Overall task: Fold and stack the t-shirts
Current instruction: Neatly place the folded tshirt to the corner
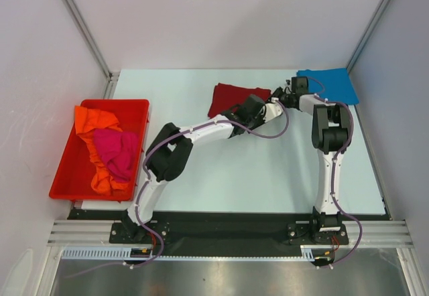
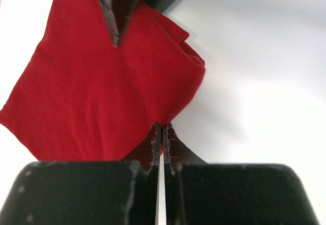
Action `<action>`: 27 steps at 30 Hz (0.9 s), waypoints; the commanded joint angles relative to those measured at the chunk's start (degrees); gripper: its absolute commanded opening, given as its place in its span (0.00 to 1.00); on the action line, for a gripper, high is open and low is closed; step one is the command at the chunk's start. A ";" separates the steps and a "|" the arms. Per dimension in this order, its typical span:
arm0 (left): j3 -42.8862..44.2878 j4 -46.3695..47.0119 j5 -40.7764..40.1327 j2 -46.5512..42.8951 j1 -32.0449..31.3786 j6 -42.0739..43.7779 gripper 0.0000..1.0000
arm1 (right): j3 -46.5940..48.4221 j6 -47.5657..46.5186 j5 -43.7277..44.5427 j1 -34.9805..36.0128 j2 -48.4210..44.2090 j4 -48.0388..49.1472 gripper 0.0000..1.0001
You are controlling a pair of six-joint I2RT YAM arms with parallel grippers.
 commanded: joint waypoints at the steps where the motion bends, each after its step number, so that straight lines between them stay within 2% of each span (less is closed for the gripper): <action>1: 0.79 1.00 3.22 -4.38 0.20 -1.94 0.00 | 0.74 -3.52 4.98 1.08 2.20 -1.27 0.22; 2: 1.66 0.74 3.49 -4.30 0.20 -2.90 0.02 | 1.27 -4.39 7.07 1.25 1.59 -2.32 0.02; 3: 2.37 -0.83 3.84 -4.12 0.37 -3.78 0.16 | 1.88 -6.92 8.40 1.52 1.15 -5.03 0.00; 5: 3.77 -2.77 5.06 -4.38 1.86 -8.07 0.32 | 4.95 -10.45 13.04 1.87 -0.08 -8.46 0.00; 6: 5.35 -5.30 6.55 -4.82 2.91 -10.70 0.42 | 7.66 -12.73 15.16 2.48 0.00 -15.18 0.00; 7: 5.62 -6.02 9.00 -6.56 5.88 -17.60 0.46 | 13.26 -18.06 19.36 3.01 0.18 -18.99 0.00; 9: 1.87 -4.82 15.95 -10.08 8.97 -25.02 0.53 | 20.05 -22.92 24.64 4.06 1.49 -29.59 0.00; 10: -0.50 -3.67 17.45 -12.18 10.99 -30.80 0.55 | 22.87 -27.73 27.11 5.20 1.93 -32.62 0.00; 11: -5.75 -2.62 17.55 -17.43 11.35 -32.42 0.56 | 28.90 -29.61 31.83 5.56 3.16 -35.52 0.00; 12: -8.06 -2.08 17.03 -19.74 11.36 -33.22 0.56 | 31.48 -31.45 34.05 5.91 3.69 -40.42 0.00; 14: -14.89 -2.69 16.06 -26.93 11.18 -35.77 0.56 | 37.71 -34.80 38.02 6.18 4.48 -44.32 0.00; 16: -20.36 -3.13 15.35 -32.13 11.27 -39.80 0.56 | 39.24 -36.12 42.04 6.09 4.05 -46.80 0.00; 17: -25.87 -2.87 15.62 -37.29 11.27 -40.69 0.56 | 39.16 -37.43 43.47 6.26 3.44 -46.89 0.00; 20: -36.69 -0.41 18.16 -44.87 11.27 -42.46 0.56 | 36.79 -40.07 47.69 6.79 0.36 -45.84 0.00; 24: -44.64 -1.72 17.99 -55.16 11.27 -41.32 0.56 | 40.28 -43.76 50.94 7.23 -0.26 -48.64 0.00; 27: -48.16 -3.65 17.12 -57.99 11.27 -38.95 0.56 | 42.31 -46.49 55.60 6.71 0.00 -49.96 0.00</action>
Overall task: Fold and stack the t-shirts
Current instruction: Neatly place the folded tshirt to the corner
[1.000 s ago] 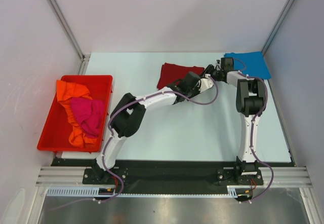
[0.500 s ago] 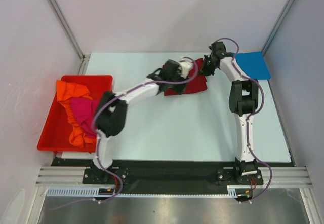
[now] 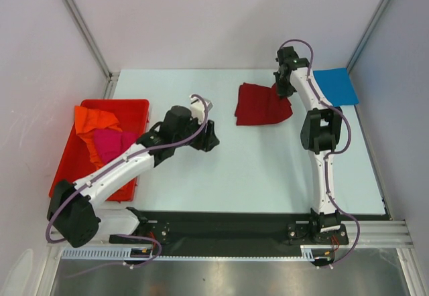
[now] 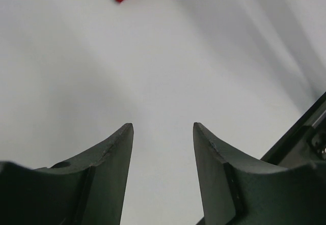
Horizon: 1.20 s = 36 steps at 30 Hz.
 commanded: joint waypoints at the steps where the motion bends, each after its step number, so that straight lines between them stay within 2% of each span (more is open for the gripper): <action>1: -3.16 -2.15 -0.15 -3.11 0.28 1.03 0.56 | 6.20 -5.98 9.03 -0.73 -3.51 -3.23 0.00; 4: -4.21 -3.74 -1.38 -3.82 0.28 2.71 0.56 | 5.88 -8.61 11.76 -1.69 -5.35 -3.33 0.00; 9: -4.75 -3.91 -0.95 -0.67 0.28 2.27 0.55 | 2.70 -14.06 14.21 -2.31 -8.08 3.52 0.00; 14: -1.06 -4.87 -1.47 4.86 0.36 2.79 0.55 | 9.19 -19.51 17.47 -2.40 -5.37 5.20 0.00; 22: 0.62 -5.32 -1.04 8.48 2.12 3.06 0.54 | 9.65 -27.24 19.67 -2.84 -4.48 12.49 0.00; 27: 1.05 -5.58 -0.60 9.54 3.61 3.06 0.54 | 10.79 -27.78 20.72 -3.37 -4.39 12.15 0.00; 32: 1.50 -5.67 -0.42 10.41 4.76 2.97 0.54 | 7.01 -27.77 21.87 -3.54 -6.94 16.00 0.00; 36: 1.58 -5.67 -0.42 10.59 5.28 2.97 0.54 | 9.82 -28.83 23.45 -3.63 -6.24 15.66 0.00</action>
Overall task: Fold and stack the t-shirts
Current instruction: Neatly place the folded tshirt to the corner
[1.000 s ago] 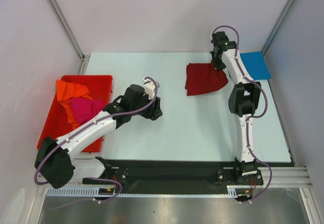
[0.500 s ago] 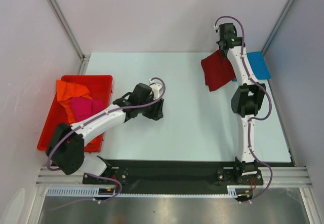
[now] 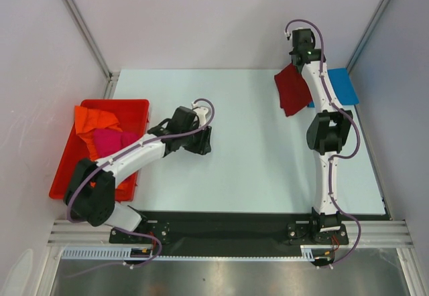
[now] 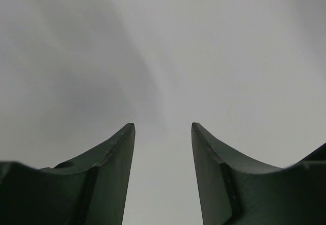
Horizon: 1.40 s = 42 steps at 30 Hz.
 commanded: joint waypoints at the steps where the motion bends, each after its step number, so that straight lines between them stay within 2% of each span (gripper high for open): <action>1: 2.68 0.25 0.56 0.15 0.72 0.89 0.54 | 3.50 -1.95 3.21 -0.37 -3.07 4.27 0.00; 22: 3.29 -0.10 1.62 1.64 1.95 0.98 0.53 | 3.16 -7.40 6.29 0.07 -5.44 7.61 0.00; 42: 4.08 0.08 2.15 3.13 2.74 0.89 0.53 | 5.53 -8.89 8.75 1.30 -5.53 10.16 0.00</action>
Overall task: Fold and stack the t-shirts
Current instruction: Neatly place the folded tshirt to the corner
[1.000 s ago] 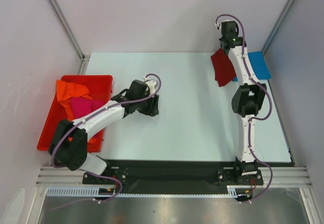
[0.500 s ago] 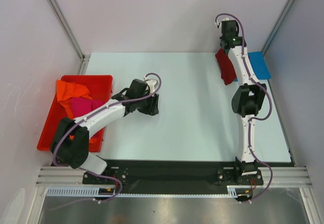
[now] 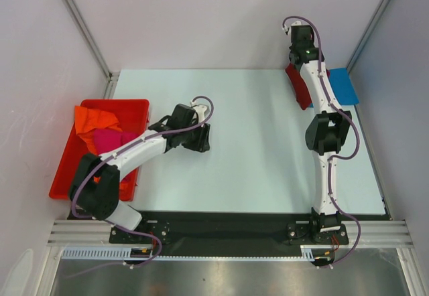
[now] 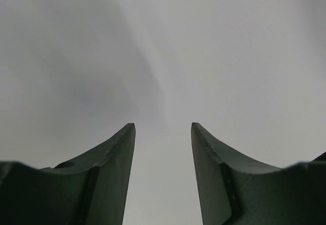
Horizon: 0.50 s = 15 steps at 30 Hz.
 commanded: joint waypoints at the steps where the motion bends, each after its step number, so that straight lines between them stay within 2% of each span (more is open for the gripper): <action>1: 2.47 0.45 1.29 -0.01 0.75 0.87 0.53 | 3.93 -1.29 3.00 0.21 -5.25 4.20 0.00; 15: 1.94 0.71 2.08 -0.10 1.01 0.52 0.53 | 2.97 -2.34 4.67 -0.23 -6.39 4.98 0.00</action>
